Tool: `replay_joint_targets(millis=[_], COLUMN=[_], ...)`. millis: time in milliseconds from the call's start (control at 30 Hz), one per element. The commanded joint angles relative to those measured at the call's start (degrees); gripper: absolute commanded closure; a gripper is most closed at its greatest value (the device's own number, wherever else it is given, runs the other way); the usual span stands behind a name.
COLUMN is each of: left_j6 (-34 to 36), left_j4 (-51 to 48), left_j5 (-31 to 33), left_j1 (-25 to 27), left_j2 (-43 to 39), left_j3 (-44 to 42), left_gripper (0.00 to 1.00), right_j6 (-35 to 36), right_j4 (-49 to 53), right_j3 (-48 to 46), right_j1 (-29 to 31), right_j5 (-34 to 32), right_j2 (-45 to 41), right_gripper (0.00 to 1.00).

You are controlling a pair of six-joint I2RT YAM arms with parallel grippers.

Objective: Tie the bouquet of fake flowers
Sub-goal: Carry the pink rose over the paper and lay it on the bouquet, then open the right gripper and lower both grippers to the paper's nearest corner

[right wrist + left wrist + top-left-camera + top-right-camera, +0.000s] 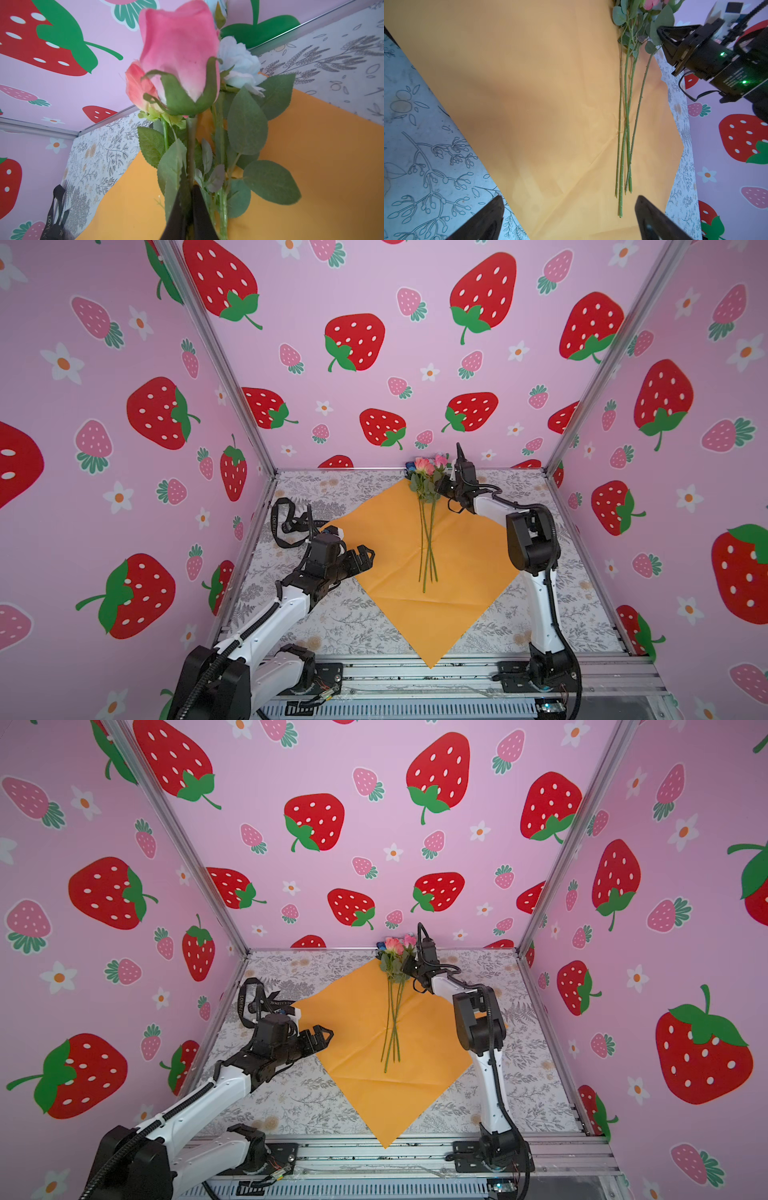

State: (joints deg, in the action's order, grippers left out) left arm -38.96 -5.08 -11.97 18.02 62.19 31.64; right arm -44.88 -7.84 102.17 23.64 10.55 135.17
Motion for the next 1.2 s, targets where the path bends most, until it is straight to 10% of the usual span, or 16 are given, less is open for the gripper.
replay_joint_targets(millis=[0, 1167], left_j6=[0.5, 0.0], left_j4=[-1.3, -0.8], left_j5=[1.4, 0.3], left_j1=[0.2, 0.5], left_j2=[-0.4, -0.9], left_j3=[-0.1, 0.1], left_gripper=[0.01, 0.01], right_j6=[0.2, 8.4], right_j4=[1.2, 8.8], right_j3=[2.1, 1.9], right_j1=[0.4, 1.1], right_j5=[0.2, -2.1], right_j2=[1.9, -4.1], right_gripper=[0.91, 0.39])
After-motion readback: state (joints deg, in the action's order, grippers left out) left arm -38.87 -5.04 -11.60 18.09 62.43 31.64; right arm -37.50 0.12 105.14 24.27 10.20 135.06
